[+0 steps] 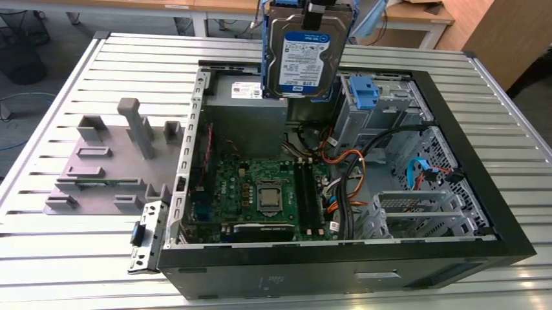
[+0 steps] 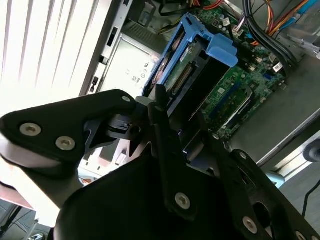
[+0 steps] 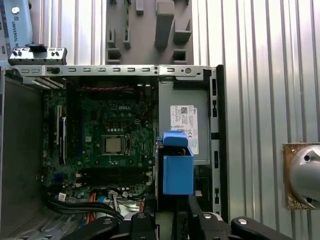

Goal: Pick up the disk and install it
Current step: 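Pick up the disk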

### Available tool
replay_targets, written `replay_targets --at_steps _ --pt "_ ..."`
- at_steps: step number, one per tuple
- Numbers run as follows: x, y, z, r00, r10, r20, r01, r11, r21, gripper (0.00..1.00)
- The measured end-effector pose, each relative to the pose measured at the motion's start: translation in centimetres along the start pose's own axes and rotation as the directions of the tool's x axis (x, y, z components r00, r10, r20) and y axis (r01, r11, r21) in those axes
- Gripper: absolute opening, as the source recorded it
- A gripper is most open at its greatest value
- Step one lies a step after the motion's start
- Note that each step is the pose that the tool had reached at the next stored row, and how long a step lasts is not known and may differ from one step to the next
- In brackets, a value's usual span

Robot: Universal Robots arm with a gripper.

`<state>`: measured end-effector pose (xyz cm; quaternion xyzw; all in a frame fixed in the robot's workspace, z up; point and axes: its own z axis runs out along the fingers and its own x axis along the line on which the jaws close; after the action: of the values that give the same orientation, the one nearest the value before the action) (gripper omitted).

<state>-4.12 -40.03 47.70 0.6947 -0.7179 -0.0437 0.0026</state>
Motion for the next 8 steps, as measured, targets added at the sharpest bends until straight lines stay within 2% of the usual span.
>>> replay_targets --at_steps 8 --pt "1.57 -0.42 -0.06 1.0 0.0 -0.0021 0.0 1.0 0.0001 0.35"
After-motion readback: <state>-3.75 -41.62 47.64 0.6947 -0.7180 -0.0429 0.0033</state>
